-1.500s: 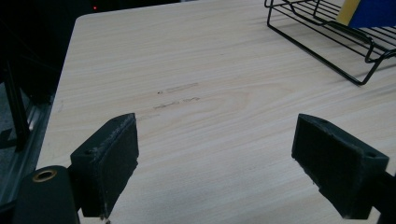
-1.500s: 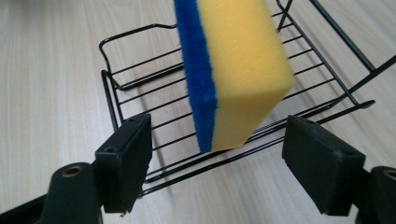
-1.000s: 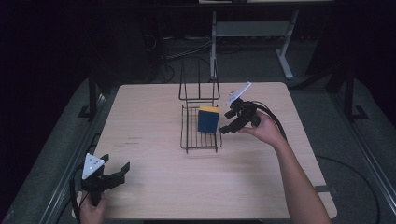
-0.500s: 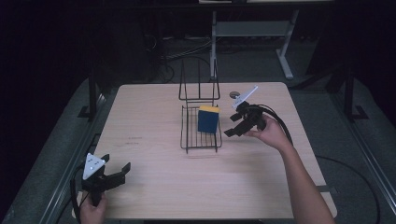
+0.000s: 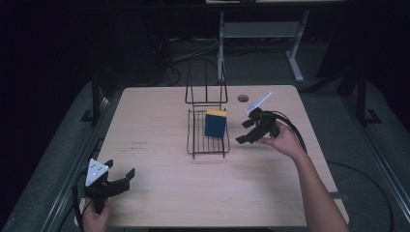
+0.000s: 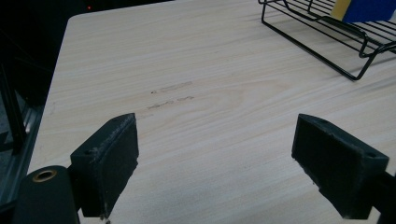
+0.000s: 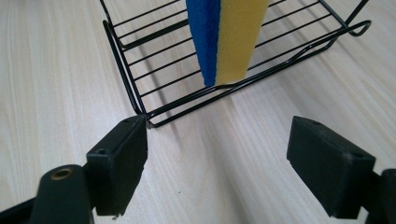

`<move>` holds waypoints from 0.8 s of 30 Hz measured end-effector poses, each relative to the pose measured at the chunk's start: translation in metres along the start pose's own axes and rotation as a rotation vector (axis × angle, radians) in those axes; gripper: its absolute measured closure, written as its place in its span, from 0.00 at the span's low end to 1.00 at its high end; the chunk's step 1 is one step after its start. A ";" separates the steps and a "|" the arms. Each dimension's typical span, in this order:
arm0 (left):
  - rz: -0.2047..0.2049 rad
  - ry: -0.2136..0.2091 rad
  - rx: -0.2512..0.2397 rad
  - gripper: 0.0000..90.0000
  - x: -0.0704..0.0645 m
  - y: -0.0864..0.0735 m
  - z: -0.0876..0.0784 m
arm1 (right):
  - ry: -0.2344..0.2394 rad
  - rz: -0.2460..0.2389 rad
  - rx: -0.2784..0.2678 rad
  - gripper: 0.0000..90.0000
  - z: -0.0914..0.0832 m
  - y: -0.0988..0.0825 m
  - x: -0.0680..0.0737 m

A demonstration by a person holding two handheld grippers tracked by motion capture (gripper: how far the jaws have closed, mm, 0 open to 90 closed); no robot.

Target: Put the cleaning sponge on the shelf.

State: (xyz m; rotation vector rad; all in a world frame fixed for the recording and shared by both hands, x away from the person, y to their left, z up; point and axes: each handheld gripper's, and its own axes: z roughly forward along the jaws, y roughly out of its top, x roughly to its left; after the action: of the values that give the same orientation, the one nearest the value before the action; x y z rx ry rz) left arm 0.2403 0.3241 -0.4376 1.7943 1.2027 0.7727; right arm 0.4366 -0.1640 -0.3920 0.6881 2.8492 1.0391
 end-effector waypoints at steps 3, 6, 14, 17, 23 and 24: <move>0.002 0.001 -0.002 0.16 0.000 0.000 0.000 | 0.002 0.005 -0.002 0.22 -0.002 -0.001 0.000; 0.004 0.001 0.001 0.16 0.000 0.000 0.000 | 0.001 0.008 0.004 0.22 -0.003 -0.002 0.000; 0.003 0.001 -0.002 0.16 0.000 0.000 -0.001 | 0.004 0.010 0.028 0.22 -0.004 -0.006 -0.001; 0.004 0.002 -0.002 0.16 0.000 0.000 -0.001 | 0.008 0.019 0.041 0.21 -0.003 -0.007 -0.001; 0.003 0.003 -0.002 0.16 0.000 0.000 -0.001 | 0.018 0.022 0.056 0.21 -0.003 -0.009 -0.001; 0.003 0.003 -0.002 0.16 0.000 0.000 -0.001 | 0.018 0.022 0.056 0.21 -0.003 -0.009 -0.001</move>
State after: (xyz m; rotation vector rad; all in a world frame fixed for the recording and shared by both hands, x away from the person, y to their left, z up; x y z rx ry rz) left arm 0.2391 0.3245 -0.4372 1.7945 1.2014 0.7781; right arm 0.4334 -0.1729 -0.3954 0.7201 2.9029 0.9762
